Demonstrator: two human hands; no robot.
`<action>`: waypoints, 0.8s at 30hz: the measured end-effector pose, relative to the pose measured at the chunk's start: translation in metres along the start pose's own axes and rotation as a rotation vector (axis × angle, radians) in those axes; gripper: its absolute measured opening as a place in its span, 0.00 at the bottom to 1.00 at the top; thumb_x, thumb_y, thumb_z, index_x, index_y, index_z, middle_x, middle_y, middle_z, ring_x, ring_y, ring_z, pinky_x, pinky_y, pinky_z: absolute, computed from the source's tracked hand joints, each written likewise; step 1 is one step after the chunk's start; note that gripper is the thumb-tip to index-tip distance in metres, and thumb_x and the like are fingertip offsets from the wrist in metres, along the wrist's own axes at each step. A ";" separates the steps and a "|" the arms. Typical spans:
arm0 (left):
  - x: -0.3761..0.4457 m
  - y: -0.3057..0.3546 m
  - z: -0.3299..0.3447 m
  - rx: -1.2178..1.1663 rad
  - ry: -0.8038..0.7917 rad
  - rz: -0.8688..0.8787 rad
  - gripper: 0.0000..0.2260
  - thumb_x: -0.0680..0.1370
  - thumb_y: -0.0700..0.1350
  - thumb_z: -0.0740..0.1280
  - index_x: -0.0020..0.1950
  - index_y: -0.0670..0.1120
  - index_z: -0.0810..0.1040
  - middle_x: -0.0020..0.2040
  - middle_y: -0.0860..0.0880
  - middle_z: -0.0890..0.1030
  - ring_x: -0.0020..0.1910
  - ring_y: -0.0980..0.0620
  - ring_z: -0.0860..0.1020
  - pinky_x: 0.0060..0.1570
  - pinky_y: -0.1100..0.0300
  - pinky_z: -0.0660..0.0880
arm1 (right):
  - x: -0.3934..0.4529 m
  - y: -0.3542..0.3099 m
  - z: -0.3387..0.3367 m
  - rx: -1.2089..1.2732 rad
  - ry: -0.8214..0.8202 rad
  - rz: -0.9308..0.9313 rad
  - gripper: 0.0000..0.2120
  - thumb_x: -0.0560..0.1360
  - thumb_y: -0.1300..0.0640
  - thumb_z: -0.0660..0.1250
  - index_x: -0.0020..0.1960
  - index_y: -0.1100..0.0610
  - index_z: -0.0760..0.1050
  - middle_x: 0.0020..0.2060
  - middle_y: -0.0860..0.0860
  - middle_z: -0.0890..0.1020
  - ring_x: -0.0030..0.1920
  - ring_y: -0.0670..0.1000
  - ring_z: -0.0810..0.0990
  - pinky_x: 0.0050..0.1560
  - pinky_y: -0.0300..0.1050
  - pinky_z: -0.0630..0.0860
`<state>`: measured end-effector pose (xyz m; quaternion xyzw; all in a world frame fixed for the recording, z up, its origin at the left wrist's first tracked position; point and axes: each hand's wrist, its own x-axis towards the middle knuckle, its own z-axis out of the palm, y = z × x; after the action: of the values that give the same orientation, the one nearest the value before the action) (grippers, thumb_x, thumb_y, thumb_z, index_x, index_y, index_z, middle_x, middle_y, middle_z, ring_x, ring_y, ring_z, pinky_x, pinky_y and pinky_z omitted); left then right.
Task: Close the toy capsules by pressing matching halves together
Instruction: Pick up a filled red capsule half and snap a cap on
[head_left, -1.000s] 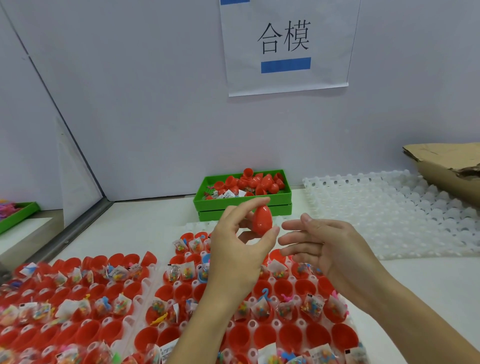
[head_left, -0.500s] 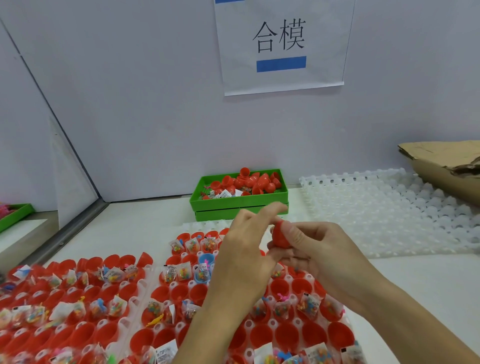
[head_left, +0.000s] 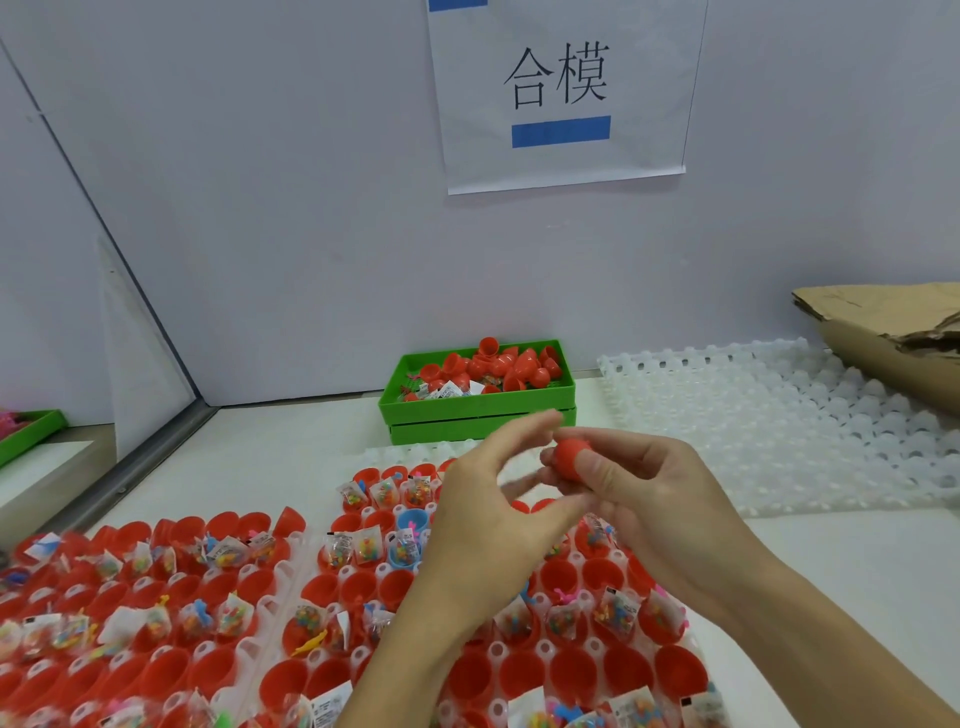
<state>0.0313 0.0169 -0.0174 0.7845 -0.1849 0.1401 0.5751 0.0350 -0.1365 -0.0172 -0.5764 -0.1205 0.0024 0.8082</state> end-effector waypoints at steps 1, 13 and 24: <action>0.000 0.001 0.001 -0.140 -0.054 -0.100 0.30 0.66 0.51 0.80 0.67 0.54 0.76 0.61 0.58 0.81 0.62 0.61 0.78 0.57 0.62 0.78 | 0.000 0.001 0.000 -0.017 0.000 -0.017 0.12 0.68 0.57 0.71 0.50 0.55 0.86 0.48 0.59 0.86 0.52 0.59 0.85 0.50 0.44 0.82; -0.004 0.006 0.013 -0.349 -0.028 -0.069 0.09 0.72 0.46 0.74 0.49 0.60 0.85 0.49 0.51 0.86 0.51 0.53 0.84 0.50 0.62 0.79 | -0.004 0.008 0.006 -0.227 0.045 -0.188 0.11 0.75 0.68 0.69 0.52 0.56 0.85 0.45 0.54 0.87 0.50 0.54 0.86 0.56 0.54 0.81; -0.003 0.011 0.008 -0.257 -0.052 -0.066 0.17 0.70 0.49 0.78 0.56 0.59 0.81 0.50 0.54 0.85 0.52 0.56 0.83 0.50 0.61 0.80 | 0.000 0.000 0.002 0.134 -0.048 0.018 0.16 0.67 0.54 0.71 0.52 0.62 0.84 0.49 0.63 0.85 0.50 0.58 0.85 0.48 0.44 0.82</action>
<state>0.0242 0.0071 -0.0116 0.7134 -0.1902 0.0759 0.6701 0.0347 -0.1343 -0.0166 -0.5217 -0.1343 0.0313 0.8419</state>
